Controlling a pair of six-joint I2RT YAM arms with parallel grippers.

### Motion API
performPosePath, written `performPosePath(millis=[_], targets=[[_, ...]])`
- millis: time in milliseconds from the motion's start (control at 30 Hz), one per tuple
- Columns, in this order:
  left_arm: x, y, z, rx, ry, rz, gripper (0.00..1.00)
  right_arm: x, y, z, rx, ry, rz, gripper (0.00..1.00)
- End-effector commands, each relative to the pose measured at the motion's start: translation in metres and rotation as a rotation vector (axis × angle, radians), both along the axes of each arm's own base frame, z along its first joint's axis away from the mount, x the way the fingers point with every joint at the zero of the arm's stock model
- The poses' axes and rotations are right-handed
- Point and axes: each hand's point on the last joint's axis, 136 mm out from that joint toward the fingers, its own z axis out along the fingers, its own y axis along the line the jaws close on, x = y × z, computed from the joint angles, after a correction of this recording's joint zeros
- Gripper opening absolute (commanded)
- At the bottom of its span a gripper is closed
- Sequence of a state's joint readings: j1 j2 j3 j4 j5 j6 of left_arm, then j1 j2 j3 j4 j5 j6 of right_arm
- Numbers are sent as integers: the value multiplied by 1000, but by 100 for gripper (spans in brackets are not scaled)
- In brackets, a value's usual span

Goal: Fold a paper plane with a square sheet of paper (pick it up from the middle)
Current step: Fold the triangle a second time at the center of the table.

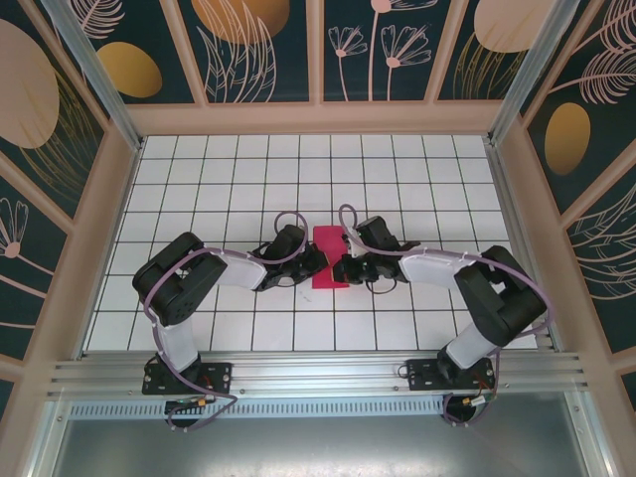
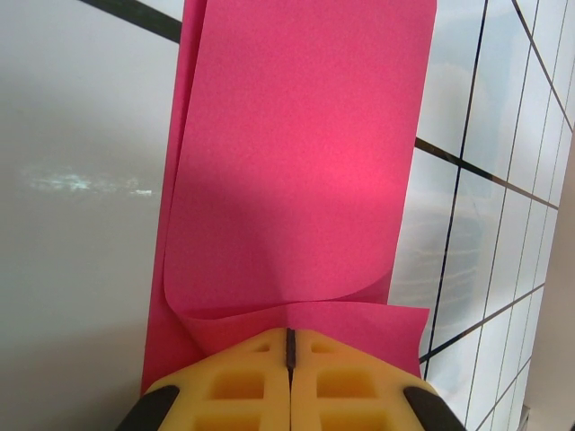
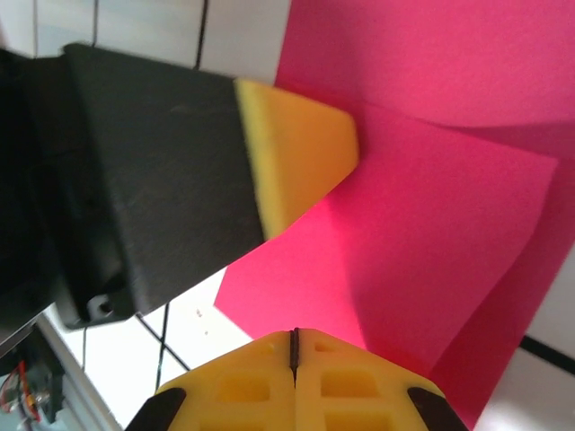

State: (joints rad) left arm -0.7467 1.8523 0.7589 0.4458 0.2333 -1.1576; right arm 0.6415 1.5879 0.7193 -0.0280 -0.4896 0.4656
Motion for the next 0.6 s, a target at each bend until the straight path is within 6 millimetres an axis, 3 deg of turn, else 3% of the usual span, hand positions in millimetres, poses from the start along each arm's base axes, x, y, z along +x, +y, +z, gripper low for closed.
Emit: performPosePath(millis=[0, 267, 567], targets=[[-9, 14, -25, 83, 46, 18, 8, 6, -7, -10, -77, -1, -6, 5], [-9, 14, -27, 87, 48, 16, 8, 6, -23, -31, -161, 18, -33, 5], [-9, 17, -30, 98, 50, 20, 8, 4, -32, -38, -178, 28, -40, 6]])
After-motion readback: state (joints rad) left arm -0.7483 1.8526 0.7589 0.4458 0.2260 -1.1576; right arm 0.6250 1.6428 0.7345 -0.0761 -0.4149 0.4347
